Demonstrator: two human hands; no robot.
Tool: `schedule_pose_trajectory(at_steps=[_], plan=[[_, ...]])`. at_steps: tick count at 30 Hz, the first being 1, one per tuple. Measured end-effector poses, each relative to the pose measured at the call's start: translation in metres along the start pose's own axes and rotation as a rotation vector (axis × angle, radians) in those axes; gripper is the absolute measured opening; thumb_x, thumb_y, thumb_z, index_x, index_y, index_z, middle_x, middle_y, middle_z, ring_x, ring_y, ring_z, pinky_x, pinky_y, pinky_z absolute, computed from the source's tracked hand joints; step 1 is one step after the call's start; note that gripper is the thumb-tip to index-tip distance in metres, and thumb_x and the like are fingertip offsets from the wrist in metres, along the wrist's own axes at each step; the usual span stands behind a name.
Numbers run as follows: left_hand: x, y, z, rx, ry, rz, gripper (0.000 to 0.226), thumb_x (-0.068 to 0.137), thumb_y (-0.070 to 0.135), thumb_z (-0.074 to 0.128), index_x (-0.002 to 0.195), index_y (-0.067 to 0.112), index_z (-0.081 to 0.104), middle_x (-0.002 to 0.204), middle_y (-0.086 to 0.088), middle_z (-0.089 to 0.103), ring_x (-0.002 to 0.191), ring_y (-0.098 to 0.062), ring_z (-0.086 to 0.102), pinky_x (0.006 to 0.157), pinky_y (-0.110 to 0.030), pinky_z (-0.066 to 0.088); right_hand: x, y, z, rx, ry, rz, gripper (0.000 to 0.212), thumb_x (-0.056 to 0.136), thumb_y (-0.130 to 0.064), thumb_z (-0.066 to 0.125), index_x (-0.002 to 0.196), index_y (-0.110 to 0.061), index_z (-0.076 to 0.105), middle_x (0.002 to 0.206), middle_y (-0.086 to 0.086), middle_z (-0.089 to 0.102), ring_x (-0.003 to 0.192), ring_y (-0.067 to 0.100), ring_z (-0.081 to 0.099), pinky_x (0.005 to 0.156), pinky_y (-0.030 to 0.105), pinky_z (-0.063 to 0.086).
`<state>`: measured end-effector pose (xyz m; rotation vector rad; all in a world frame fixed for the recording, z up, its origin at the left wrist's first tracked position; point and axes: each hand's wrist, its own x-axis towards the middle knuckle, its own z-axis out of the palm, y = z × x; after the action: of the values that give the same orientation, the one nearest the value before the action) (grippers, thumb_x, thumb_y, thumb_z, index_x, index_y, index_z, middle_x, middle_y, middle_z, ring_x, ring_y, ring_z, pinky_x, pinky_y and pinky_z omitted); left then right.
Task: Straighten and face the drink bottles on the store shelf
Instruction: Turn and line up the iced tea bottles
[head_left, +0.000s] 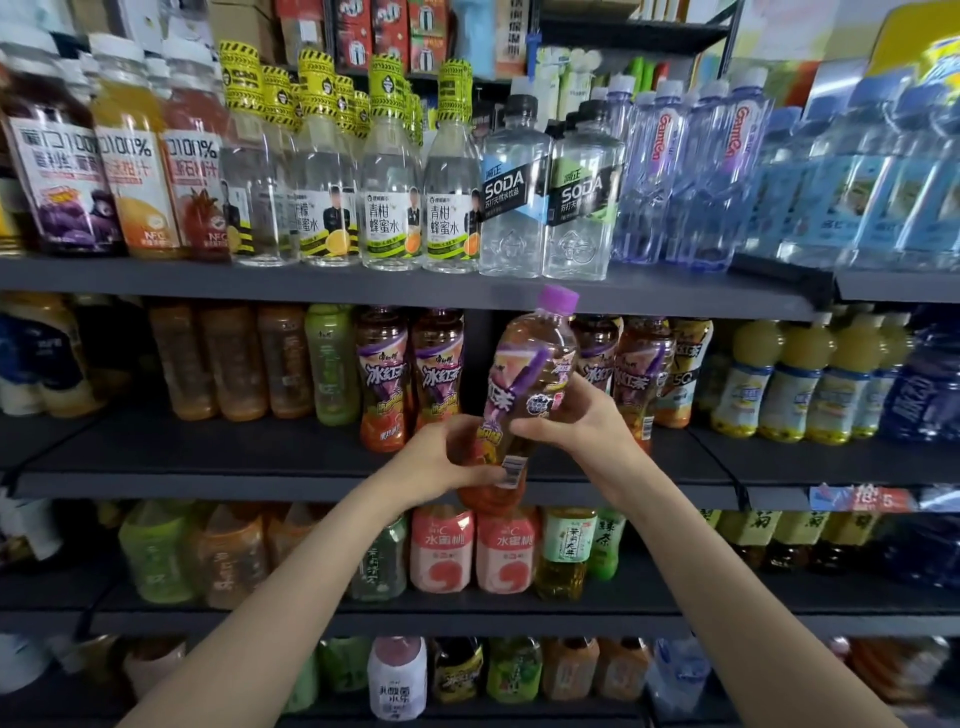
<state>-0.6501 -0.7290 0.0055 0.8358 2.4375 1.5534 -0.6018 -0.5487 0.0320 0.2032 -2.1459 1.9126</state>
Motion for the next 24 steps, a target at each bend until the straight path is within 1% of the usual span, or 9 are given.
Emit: schedule_pose_trajectory(at_steps=[4,7,9,11,14,16,18,22,24], plan=[[0.001,-0.005,0.017,0.089,0.292,0.114,0.058,0.072,0.023,0.079,0.122,0.023,0.049,0.116,0.010,0.054,0.108,-0.004,0.050,0.079,-0.006,0.040,0.005,0.001,0.007,-0.086,-0.033,-0.018,0.052,0.073,-0.011,0.079,0.120,-0.015,0.054,0.110,-0.002,0.068,0.104,0.011,0.063,0.093,0.028,0.050],[0.003,-0.012,0.034,0.196,0.551,0.216,0.053,0.068,0.017,0.081,0.110,0.016,0.050,0.108,0.006,0.049,0.104,-0.012,0.044,0.084,-0.021,0.039,0.007,0.012,0.023,-0.181,0.081,-0.001,0.080,0.054,-0.044,0.087,0.122,-0.017,0.055,0.112,-0.004,0.067,0.105,0.009,0.062,0.094,0.034,0.052],[0.008,-0.016,0.039,0.284,0.635,0.213,0.053,0.065,0.015,0.083,0.107,0.012,0.050,0.104,0.007,0.044,0.102,-0.011,0.039,0.082,-0.020,0.033,0.007,0.022,0.029,-0.189,0.167,-0.011,0.086,0.046,-0.051,0.085,0.120,-0.017,0.057,0.111,-0.004,0.068,0.105,0.011,0.063,0.092,0.037,0.053],[0.013,-0.018,0.038,0.321,0.648,0.182,0.054,0.064,0.017,0.084,0.106,0.012,0.049,0.103,0.009,0.040,0.101,-0.009,0.036,0.081,-0.017,0.029,0.011,0.027,0.030,-0.233,0.230,-0.033,0.070,0.055,-0.037,0.088,0.116,-0.014,0.060,0.107,-0.002,0.069,0.101,0.011,0.064,0.090,0.034,0.054],[0.022,-0.027,0.031,0.330,0.527,0.176,0.055,0.068,0.022,0.082,0.110,0.012,0.048,0.107,0.007,0.043,0.104,-0.008,0.039,0.085,-0.018,0.032,0.023,0.030,0.022,-0.289,0.268,-0.037,0.053,0.063,-0.024,0.087,0.109,-0.011,0.064,0.101,-0.001,0.070,0.097,0.012,0.065,0.085,0.031,0.055],[0.027,-0.037,0.021,0.310,0.493,0.151,0.052,0.074,0.022,0.078,0.116,0.010,0.049,0.114,-0.001,0.049,0.108,-0.014,0.047,0.089,-0.023,0.038,0.036,0.034,0.013,-0.361,0.282,-0.021,0.054,0.064,-0.022,0.086,0.110,-0.010,0.062,0.102,0.001,0.070,0.097,0.015,0.065,0.083,0.029,0.053],[0.032,-0.048,0.010,0.313,0.563,0.098,0.052,0.079,0.023,0.073,0.121,0.005,0.049,0.118,-0.008,0.053,0.111,-0.020,0.051,0.090,-0.023,0.039,0.049,0.038,0.006,-0.491,0.280,-0.008,0.059,0.066,-0.019,0.085,0.116,-0.007,0.057,0.107,0.007,0.068,0.101,0.021,0.064,0.084,0.031,0.052],[0.044,-0.058,-0.004,0.365,0.591,-0.020,0.062,0.084,0.026,0.068,0.134,0.003,0.041,0.133,-0.011,0.049,0.124,-0.024,0.045,0.096,-0.022,0.033,0.081,0.044,0.004,-0.705,0.244,0.010,0.061,0.072,-0.021,0.081,0.122,-0.004,0.050,0.114,0.013,0.064,0.108,0.031,0.059,0.087,0.034,0.047],[0.055,-0.057,-0.007,0.395,0.592,-0.048,0.066,0.085,0.027,0.067,0.138,0.002,0.037,0.137,-0.014,0.046,0.127,-0.025,0.043,0.098,-0.022,0.031,0.102,0.050,0.008,-0.696,0.243,0.070,0.063,0.073,-0.026,0.081,0.123,-0.003,0.050,0.117,0.014,0.062,0.112,0.032,0.057,0.089,0.037,0.047]])
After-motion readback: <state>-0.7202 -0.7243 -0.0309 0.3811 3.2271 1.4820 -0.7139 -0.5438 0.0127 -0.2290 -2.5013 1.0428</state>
